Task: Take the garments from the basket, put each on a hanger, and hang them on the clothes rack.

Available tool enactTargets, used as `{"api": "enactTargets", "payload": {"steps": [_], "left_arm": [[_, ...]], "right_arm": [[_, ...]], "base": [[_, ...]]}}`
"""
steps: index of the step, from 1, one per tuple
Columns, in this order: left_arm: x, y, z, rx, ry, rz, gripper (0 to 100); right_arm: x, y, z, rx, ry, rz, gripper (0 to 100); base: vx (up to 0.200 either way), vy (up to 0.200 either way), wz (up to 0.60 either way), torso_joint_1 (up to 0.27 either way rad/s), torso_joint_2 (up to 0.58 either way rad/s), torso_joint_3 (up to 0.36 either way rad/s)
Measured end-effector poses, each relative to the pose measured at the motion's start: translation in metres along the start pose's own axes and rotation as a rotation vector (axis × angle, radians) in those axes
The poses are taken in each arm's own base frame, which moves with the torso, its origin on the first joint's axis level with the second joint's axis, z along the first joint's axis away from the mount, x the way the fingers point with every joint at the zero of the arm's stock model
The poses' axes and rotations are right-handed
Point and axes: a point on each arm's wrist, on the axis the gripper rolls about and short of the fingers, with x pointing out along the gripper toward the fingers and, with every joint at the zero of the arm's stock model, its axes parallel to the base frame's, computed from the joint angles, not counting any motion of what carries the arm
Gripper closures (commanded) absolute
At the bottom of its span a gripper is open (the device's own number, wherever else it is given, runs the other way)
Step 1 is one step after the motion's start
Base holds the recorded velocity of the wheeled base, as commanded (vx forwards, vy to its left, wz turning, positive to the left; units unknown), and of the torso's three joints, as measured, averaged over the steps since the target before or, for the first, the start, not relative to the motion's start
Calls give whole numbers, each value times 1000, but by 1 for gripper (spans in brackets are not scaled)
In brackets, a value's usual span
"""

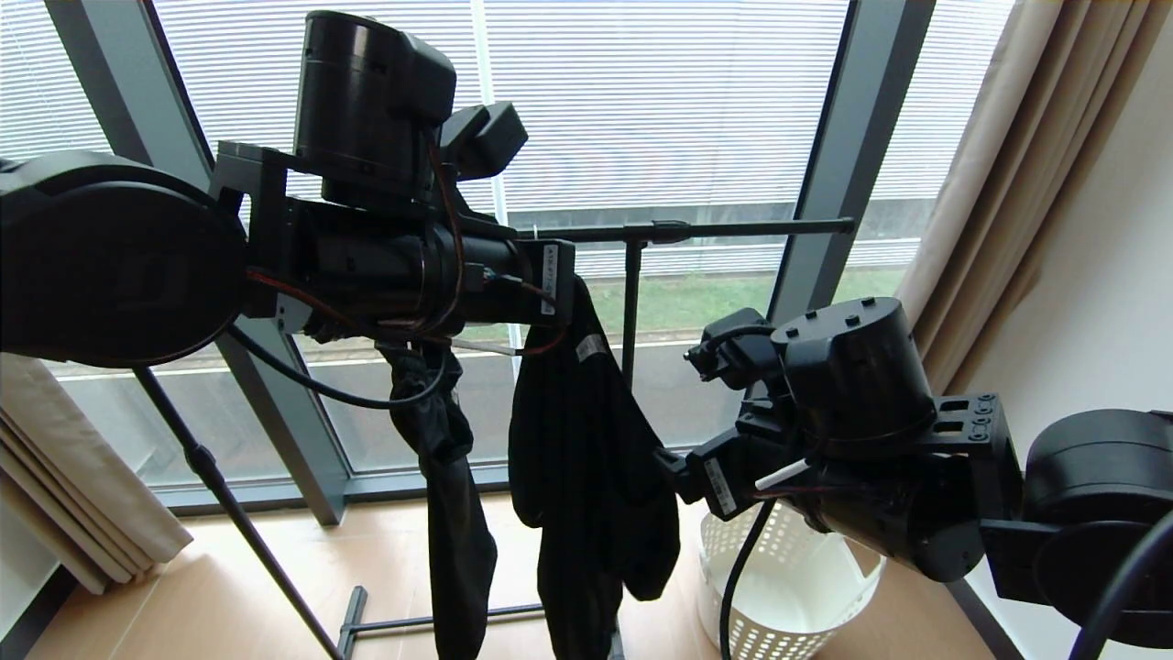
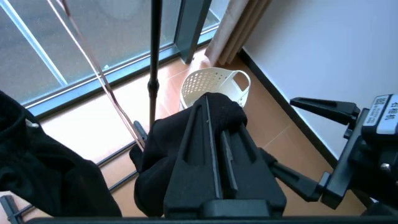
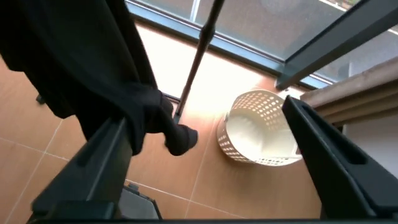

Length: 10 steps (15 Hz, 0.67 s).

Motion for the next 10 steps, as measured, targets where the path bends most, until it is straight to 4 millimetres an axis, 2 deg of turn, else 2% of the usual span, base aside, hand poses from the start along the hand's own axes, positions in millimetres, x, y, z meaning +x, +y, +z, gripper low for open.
{"api": "enactTargets", "payload": {"steps": [4, 6, 10], "left_arm": [[2, -6, 2, 6, -7, -3, 100], [3, -8, 1, 9, -5, 1, 100], [4, -10, -1, 11, 2, 1, 100]], "right_arm": [[3, 1, -15, -65, -38, 79, 0], [2, 3, -15, -40, -146, 162, 0], [-11, -1, -16, -15, -273, 317, 0]], "base": [[0, 0, 0, 0, 0, 0], [0, 0, 0, 0, 0, 0], [0, 0, 0, 0, 0, 0]]}}
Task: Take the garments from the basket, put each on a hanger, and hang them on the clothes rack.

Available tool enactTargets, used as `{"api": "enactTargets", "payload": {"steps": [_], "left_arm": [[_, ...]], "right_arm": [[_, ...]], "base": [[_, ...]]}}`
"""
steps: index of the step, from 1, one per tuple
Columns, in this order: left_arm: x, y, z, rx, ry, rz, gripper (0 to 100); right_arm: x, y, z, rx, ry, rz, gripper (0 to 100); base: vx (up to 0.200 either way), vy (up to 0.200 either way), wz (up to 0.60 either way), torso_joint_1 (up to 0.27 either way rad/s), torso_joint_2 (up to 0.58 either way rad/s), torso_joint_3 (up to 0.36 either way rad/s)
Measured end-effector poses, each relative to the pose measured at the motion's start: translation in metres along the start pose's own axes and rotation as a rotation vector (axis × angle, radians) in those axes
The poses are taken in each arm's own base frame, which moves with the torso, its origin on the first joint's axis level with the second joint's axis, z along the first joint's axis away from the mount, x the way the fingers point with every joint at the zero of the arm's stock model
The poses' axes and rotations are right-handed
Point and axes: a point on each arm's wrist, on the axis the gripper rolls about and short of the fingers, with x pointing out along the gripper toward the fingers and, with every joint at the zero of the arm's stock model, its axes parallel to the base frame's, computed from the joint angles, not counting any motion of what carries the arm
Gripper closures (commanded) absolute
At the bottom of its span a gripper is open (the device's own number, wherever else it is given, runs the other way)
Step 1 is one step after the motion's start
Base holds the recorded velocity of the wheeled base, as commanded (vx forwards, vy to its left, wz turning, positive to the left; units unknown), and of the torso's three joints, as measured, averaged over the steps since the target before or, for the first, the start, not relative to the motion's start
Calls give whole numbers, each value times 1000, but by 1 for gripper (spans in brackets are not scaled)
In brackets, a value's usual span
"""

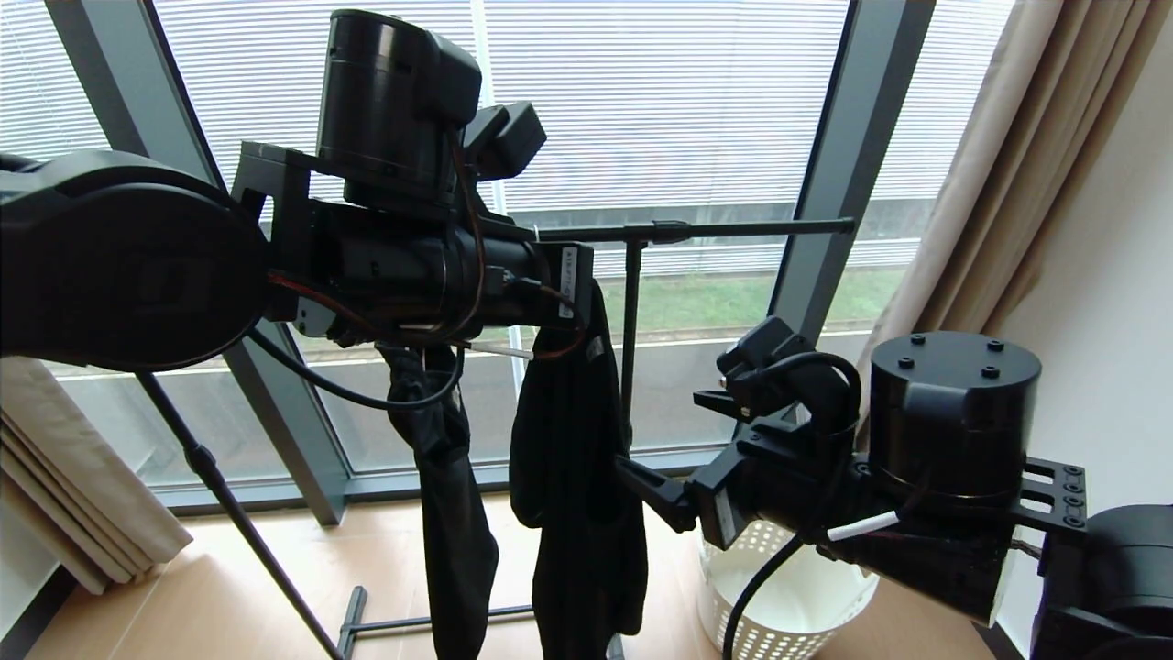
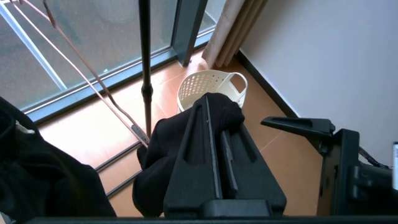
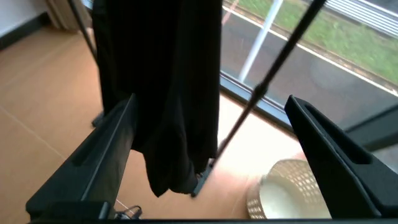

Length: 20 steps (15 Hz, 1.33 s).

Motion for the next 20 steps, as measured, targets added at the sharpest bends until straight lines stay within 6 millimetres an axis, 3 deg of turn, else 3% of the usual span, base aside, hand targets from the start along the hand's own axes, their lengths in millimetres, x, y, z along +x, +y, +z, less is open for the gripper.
{"api": "enactTargets", "payload": {"steps": [3, 5, 10, 14, 20], "left_arm": [[2, -2, -2, 3, 7, -4, 100], [3, -7, -3, 9, 10, -3, 100], [6, -14, -8, 20, 22, 8, 100], [8, -16, -14, 28, 43, 27, 100], [7, -16, -14, 27, 43, 29, 100]], "right_arm": [[-18, -5, 12, 21, -79, 68, 0], [-19, -7, 23, 83, -117, 40, 0], [5, -6, 38, 190, -153, -56, 0], [20, -7, 36, 193, -142, -116, 0], [38, -25, 25, 196, -95, -188, 0]], "base": [[0, 0, 0, 0, 0, 0], [0, 0, 0, 0, 0, 0], [0, 0, 0, 0, 0, 0], [0, 0, 0, 0, 0, 0], [0, 0, 0, 0, 0, 0]]}}
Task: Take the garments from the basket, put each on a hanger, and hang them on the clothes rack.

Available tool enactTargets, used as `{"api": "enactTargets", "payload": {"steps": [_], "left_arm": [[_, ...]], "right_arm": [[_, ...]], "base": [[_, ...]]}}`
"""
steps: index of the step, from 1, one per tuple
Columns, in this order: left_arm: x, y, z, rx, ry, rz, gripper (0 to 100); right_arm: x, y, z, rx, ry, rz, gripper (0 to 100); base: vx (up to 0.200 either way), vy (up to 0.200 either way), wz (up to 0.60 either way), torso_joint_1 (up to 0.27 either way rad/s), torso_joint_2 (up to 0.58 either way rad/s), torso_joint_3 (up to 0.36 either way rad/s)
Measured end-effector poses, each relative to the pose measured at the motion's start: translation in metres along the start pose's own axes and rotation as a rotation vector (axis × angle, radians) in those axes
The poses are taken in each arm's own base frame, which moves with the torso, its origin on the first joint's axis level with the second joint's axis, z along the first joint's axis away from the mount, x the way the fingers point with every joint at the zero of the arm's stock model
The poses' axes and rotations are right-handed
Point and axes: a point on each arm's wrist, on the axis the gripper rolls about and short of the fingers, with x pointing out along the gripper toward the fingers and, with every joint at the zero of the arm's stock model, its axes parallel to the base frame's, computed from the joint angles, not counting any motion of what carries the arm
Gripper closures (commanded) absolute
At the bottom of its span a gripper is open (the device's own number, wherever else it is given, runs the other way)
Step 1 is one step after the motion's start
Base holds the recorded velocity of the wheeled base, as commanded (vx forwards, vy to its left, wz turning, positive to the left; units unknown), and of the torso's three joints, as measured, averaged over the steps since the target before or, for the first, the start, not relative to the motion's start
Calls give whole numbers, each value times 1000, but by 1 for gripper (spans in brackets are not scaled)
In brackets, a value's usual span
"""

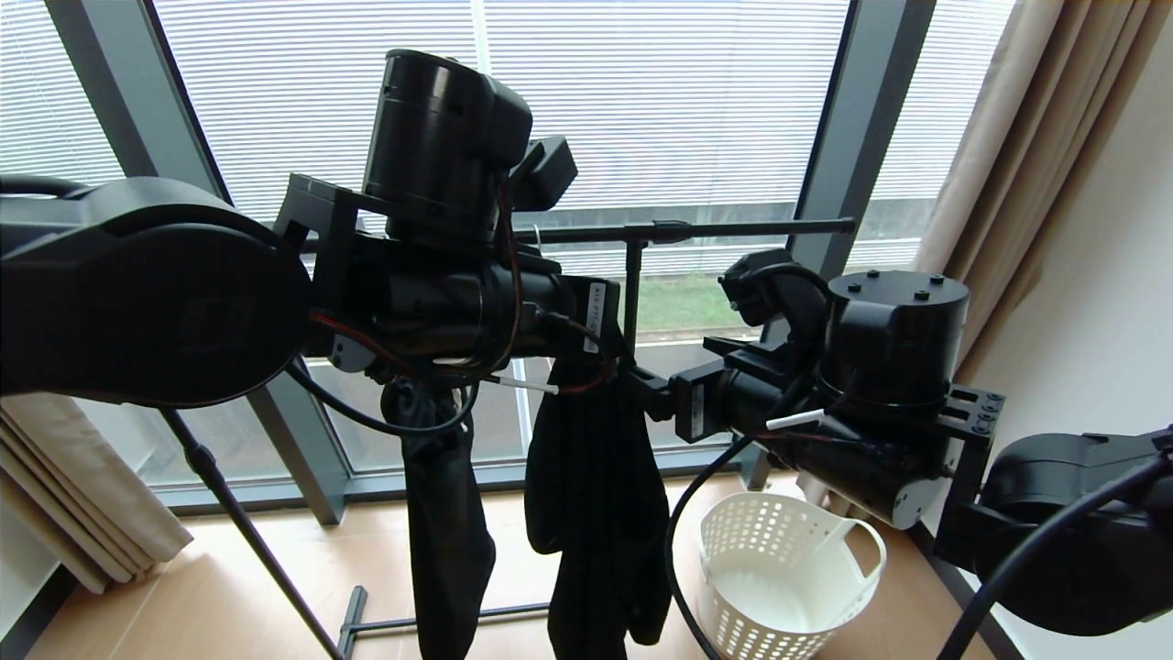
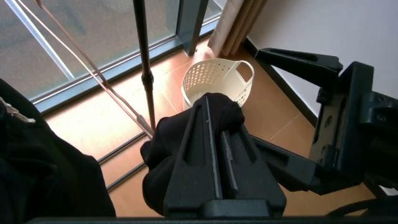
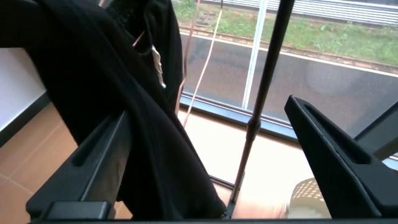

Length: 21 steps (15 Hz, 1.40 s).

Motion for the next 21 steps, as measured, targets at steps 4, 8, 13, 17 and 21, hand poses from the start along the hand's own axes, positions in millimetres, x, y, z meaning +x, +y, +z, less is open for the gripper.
{"api": "enactTargets", "payload": {"steps": [4, 8, 13, 17, 21], "left_arm": [[-1, 1, 1, -2, -3, 3, 100], [-3, 4, 3, -5, -13, 7, 100], [-7, 9, 2, -10, -11, 19, 100], [-9, 10, 2, -11, -12, 22, 100], [-9, 11, -1, -11, -1, 24, 100]], "right_arm": [[13, -9, -12, -10, 40, -35, 0], [21, -18, -25, -68, 81, -63, 0], [25, -31, -39, -132, 133, -92, 0], [28, -32, -46, -138, 155, -95, 0], [28, -32, -47, -141, 158, -95, 100]], "base": [[0, 0, 0, 0, 0, 0], [0, 0, 0, 0, 0, 0], [0, 0, 0, 0, 0, 0], [0, 0, 0, 0, 0, 0], [0, 0, 0, 0, 0, 0]]}}
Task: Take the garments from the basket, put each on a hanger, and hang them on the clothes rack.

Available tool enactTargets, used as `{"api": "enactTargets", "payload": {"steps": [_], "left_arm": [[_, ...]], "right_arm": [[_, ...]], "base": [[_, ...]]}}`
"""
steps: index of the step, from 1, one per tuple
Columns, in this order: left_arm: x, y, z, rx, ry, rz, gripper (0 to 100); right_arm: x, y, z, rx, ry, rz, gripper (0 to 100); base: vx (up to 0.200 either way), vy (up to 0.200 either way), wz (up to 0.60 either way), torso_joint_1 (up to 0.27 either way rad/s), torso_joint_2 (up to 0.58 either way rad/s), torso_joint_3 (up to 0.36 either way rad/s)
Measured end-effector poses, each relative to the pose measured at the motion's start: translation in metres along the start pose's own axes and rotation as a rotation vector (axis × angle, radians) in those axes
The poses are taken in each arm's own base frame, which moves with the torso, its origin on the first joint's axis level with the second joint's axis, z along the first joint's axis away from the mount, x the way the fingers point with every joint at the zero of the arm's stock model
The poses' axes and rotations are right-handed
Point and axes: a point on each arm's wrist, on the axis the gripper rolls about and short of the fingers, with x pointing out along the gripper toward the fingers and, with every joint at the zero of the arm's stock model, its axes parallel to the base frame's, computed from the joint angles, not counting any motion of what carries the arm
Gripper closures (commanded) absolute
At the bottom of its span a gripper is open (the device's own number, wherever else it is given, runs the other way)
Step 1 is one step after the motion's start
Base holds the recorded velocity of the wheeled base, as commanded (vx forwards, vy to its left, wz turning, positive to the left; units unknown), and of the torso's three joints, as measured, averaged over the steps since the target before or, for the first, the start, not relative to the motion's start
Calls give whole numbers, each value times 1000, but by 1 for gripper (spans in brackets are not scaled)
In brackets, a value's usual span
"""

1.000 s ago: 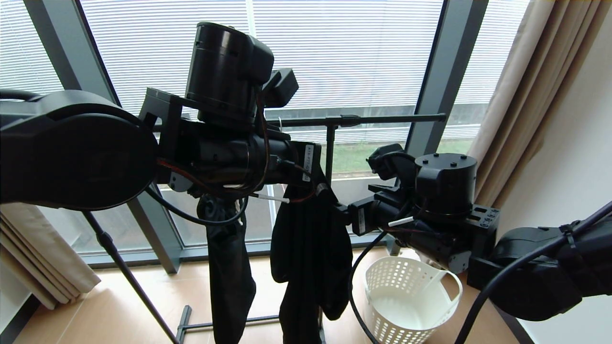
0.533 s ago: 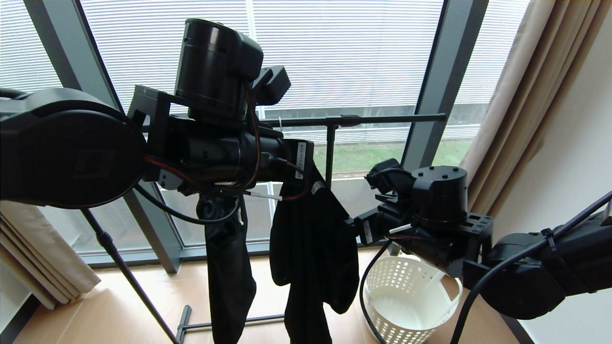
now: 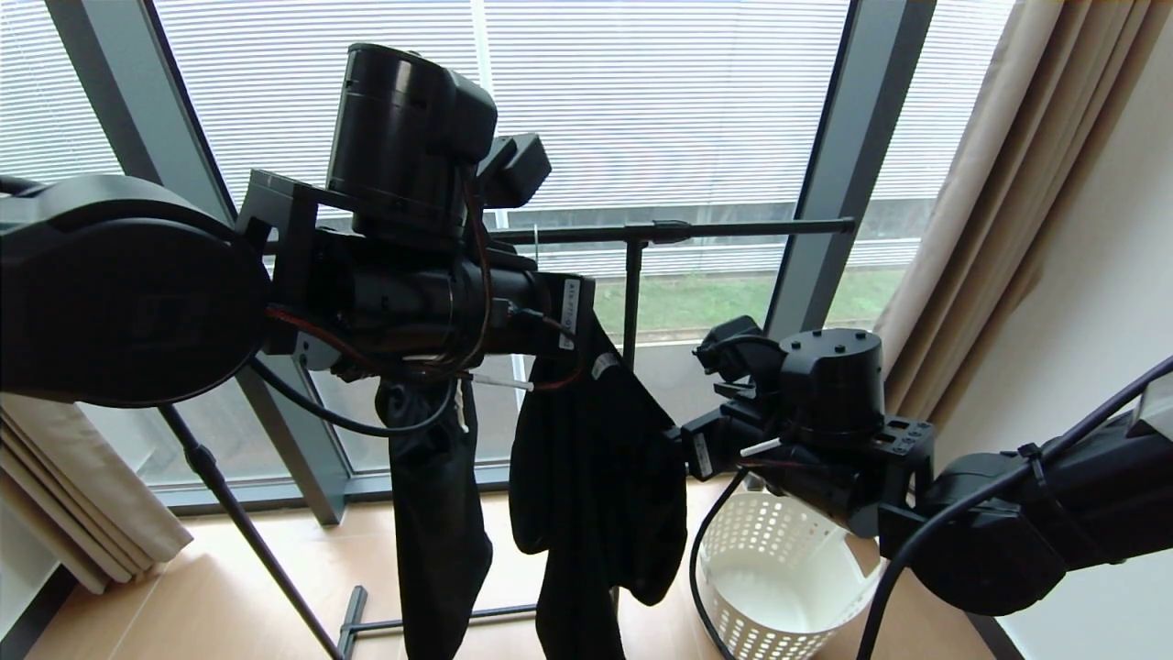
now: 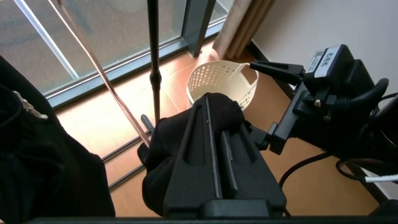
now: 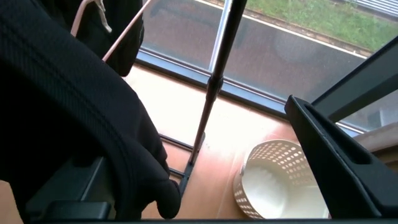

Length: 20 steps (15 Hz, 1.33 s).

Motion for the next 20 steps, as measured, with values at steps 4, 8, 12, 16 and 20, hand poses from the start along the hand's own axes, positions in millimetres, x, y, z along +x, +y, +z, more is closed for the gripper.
{"api": "enactTargets", "payload": {"steps": [4, 8, 12, 16, 20], "left_arm": [[1, 1, -2, 1, 9, 1, 100], [7, 6, -18, 12, 69, 15, 0], [14, 10, -37, 47, 136, 27, 0], [19, 22, -47, 34, 168, 62, 0], [40, 41, -45, 3, 119, 112, 0]], "right_arm": [[-2, -1, 8, 16, -70, -1, 100], [-9, -12, 17, 31, -104, -28, 100], [-14, -26, 27, 48, -138, -63, 100], [-16, -34, 33, 58, -157, -83, 100], [-16, -35, 33, 59, -160, -85, 100]], "base": [[0, 0, 0, 0, 0, 0], [0, 0, 0, 0, 0, 0], [0, 0, 0, 0, 0, 0], [0, 0, 0, 0, 0, 0], [0, 0, 0, 0, 0, 0]]}}
